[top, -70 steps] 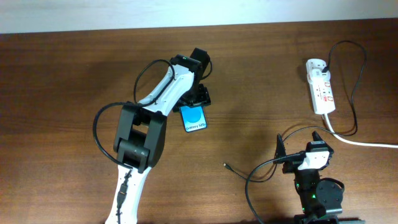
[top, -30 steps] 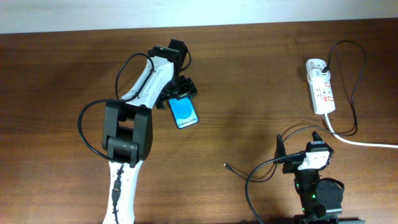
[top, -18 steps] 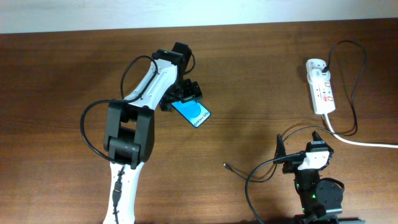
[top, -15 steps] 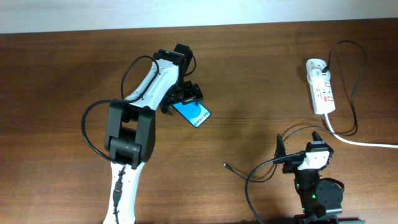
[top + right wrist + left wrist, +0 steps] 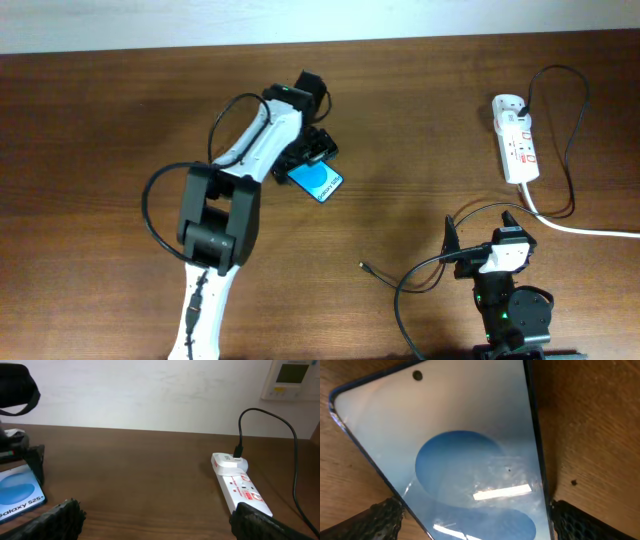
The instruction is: Plug charger to phone and switch on socket
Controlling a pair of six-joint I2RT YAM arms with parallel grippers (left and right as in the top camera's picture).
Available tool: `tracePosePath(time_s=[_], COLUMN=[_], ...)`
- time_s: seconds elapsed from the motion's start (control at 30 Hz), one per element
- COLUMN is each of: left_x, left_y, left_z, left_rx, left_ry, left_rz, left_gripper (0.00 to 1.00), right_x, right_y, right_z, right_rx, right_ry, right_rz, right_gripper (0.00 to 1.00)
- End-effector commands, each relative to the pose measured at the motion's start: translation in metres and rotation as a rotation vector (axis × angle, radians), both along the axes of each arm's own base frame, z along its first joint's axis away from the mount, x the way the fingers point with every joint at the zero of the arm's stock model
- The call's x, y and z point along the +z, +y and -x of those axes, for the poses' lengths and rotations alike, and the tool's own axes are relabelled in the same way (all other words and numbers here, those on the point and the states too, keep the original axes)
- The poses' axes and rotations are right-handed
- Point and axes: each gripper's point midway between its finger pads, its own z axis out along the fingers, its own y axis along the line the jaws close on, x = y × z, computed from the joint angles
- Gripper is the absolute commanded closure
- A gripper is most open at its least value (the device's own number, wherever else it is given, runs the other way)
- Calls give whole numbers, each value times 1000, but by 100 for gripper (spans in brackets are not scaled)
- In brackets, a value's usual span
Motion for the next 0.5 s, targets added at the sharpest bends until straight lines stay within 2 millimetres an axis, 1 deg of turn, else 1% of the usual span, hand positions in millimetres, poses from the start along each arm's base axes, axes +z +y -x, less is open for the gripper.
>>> tracePosePath(time_s=[0.0, 0.07, 0.13, 0.2, 0.3, 0.33, 0.47], left_x=[-16, -16, -16, -16, -16, -16, -16], left_y=[20, 22, 23, 22, 21, 20, 19], left_z=[4, 5, 5, 1, -1, -3, -4], left_rx=[55, 32, -46, -190, -425, -519, -712], left_ry=[-3, 6, 3, -13, -29, -41, -54], left_rz=[-128, -132, -132, -126, -122, -120, -114], left_gripper=[1, 0, 1, 6, 7, 10, 9], right_x=[-2, -2, -2, -2, -2, -2, -2], right_y=[-1, -1, -1, -1, -1, -1, -1], right_z=[0, 0, 0, 0, 0, 0, 0], right_rx=[-7, -7, -7, -7, -7, -7, -7], right_ry=[4, 4, 4, 4, 4, 4, 4], right_rz=[-6, -6, -6, -6, -6, -6, -6], right_gripper=[2, 2, 2, 2, 2, 1, 2])
